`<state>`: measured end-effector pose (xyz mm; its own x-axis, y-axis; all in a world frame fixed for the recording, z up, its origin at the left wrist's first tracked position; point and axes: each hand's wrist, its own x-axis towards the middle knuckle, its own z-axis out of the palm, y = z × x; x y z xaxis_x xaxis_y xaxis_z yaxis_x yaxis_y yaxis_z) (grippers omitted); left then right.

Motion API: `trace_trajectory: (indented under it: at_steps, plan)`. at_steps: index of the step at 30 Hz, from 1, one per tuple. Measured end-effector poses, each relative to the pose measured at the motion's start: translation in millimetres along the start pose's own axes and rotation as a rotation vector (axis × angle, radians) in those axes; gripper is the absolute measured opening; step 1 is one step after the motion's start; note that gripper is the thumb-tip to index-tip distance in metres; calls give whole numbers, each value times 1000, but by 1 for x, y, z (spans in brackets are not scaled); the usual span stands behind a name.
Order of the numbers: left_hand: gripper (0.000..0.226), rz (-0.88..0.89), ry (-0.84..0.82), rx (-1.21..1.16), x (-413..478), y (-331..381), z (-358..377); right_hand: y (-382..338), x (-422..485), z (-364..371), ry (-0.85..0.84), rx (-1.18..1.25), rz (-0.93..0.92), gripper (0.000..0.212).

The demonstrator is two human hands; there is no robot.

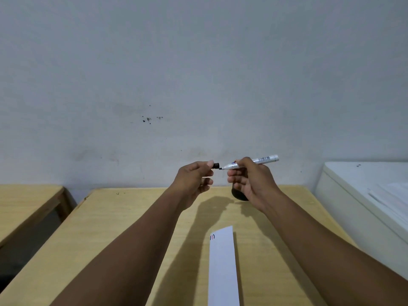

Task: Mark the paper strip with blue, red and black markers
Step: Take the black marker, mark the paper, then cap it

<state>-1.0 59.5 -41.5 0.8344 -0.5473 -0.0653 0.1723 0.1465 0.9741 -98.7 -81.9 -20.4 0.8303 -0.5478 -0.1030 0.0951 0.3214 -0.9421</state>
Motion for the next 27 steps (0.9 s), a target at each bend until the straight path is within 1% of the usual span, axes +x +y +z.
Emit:
trace_trajectory:
  at_steps: [5, 9, 10, 13, 16, 18, 22, 24, 27]
  plan:
    - [27, -14, 7, -40, 3, -1, 6, -1, 4, -5, 26, 75, -46, 16]
    - [38, -16, -6, -21, 7, -4, 13, -1, 8, -7, -8, 80, -44, 17]
    - [37, -9, -3, -18, 7, -4, 16, 0, 9, -7, -24, 76, -43, 18]
    - [19, 37, 45, 15, 11, -1, 26, 5, 13, -8, -36, 116, -22, 18]
    - [16, 106, 100, 87, 17, 3, 32, 7, 19, -9, -51, 142, 15, 18]
    - [16, 148, 146, 159, 20, 4, 33, 3, 25, -11, -61, 34, 49, 23]
    - [16, 251, 217, 302, 25, 9, 37, -20, 36, -23, -93, -383, 166, 43]
    - [15, 304, 254, 362, 29, 15, 40, -36, 40, -33, -53, -561, 147, 47]
    - [15, 378, 330, 480, 40, 23, 44, -58, 48, -48, 13, -757, 55, 47]
